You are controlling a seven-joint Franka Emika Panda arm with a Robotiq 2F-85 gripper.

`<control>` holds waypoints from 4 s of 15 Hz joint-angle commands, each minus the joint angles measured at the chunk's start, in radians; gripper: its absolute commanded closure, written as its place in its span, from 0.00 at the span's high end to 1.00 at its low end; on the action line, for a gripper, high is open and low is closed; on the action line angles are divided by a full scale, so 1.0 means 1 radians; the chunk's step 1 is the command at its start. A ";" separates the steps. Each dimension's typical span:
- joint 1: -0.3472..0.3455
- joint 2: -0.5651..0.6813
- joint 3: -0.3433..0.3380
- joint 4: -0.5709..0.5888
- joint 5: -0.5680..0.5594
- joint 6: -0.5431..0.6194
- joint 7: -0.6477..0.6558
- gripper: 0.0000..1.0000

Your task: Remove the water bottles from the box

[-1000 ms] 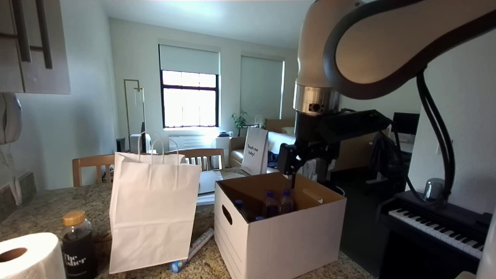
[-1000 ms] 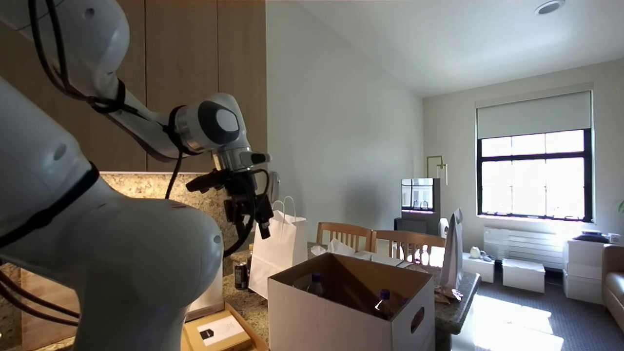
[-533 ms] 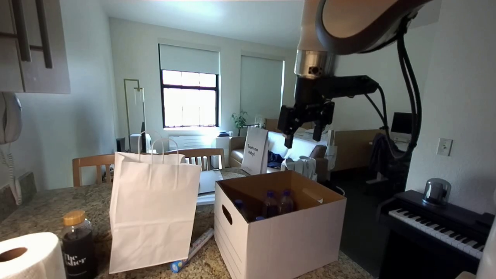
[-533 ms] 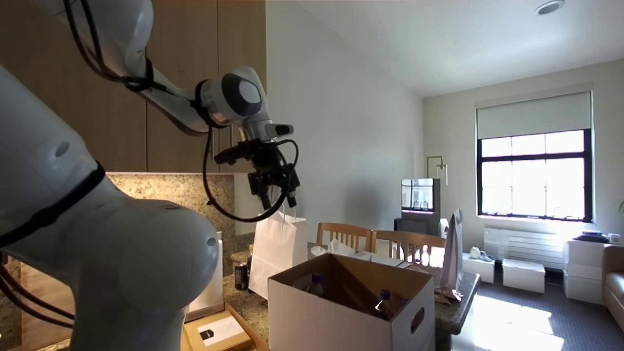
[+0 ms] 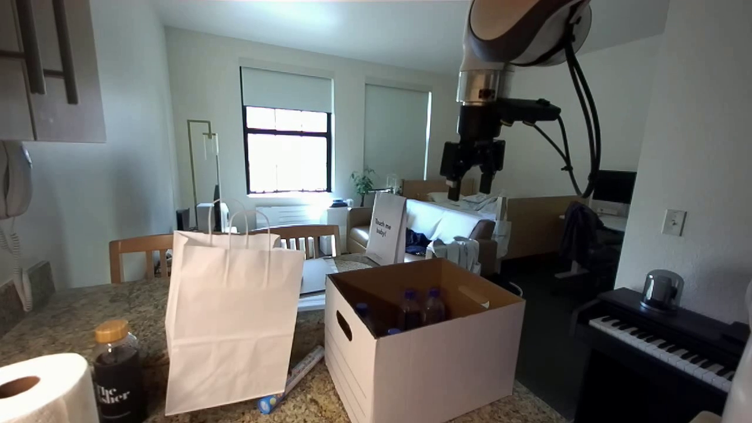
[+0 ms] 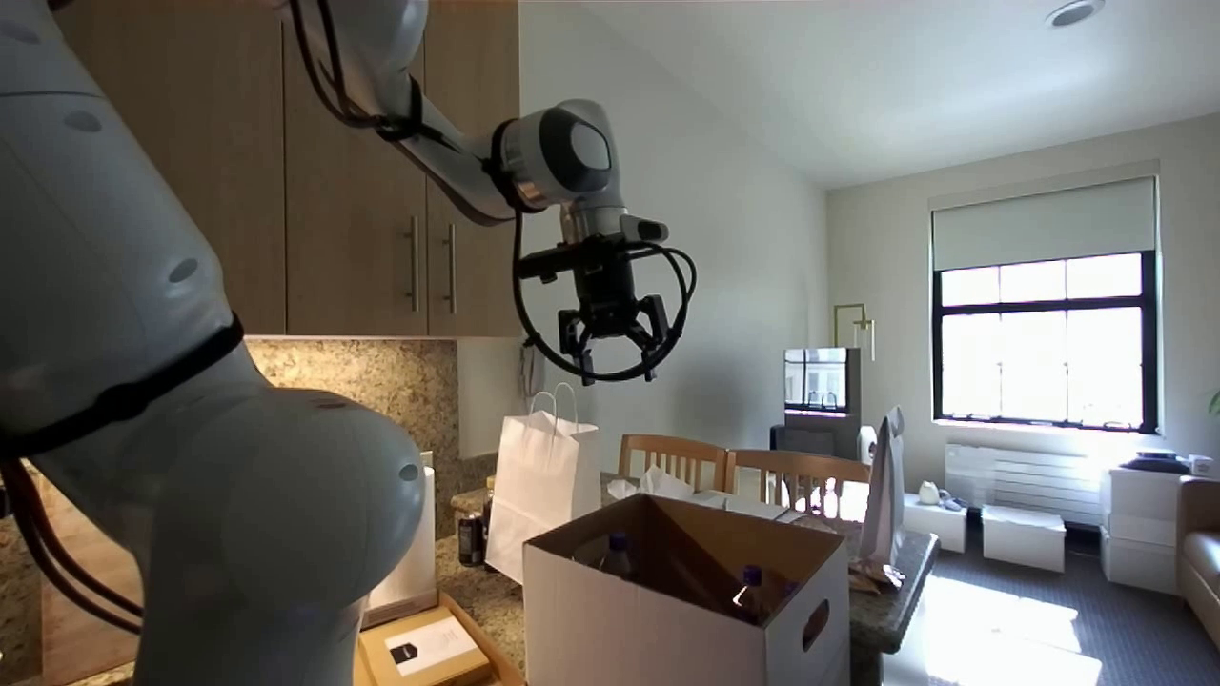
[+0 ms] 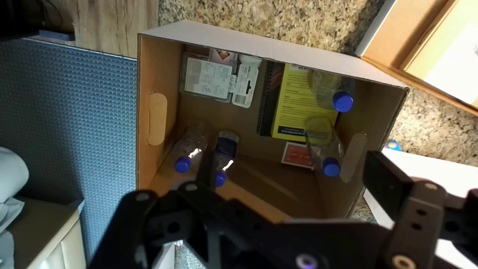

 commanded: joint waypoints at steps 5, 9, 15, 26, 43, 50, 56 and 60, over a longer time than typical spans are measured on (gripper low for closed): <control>-0.048 0.148 0.005 0.071 0.010 0.113 0.141 1.00; -0.092 0.296 -0.027 0.220 0.047 0.131 0.255 1.00; -0.083 0.336 -0.042 0.273 0.090 0.124 0.245 1.00; -0.093 0.426 -0.032 0.300 0.022 0.155 0.285 1.00; -0.075 0.747 -0.060 0.415 -0.089 0.153 0.305 1.00; -0.052 0.942 -0.111 0.531 -0.086 0.235 0.344 1.00; -0.042 1.029 -0.127 0.612 -0.084 0.244 0.358 1.00; -0.042 1.029 -0.127 0.613 -0.084 0.244 0.358 1.00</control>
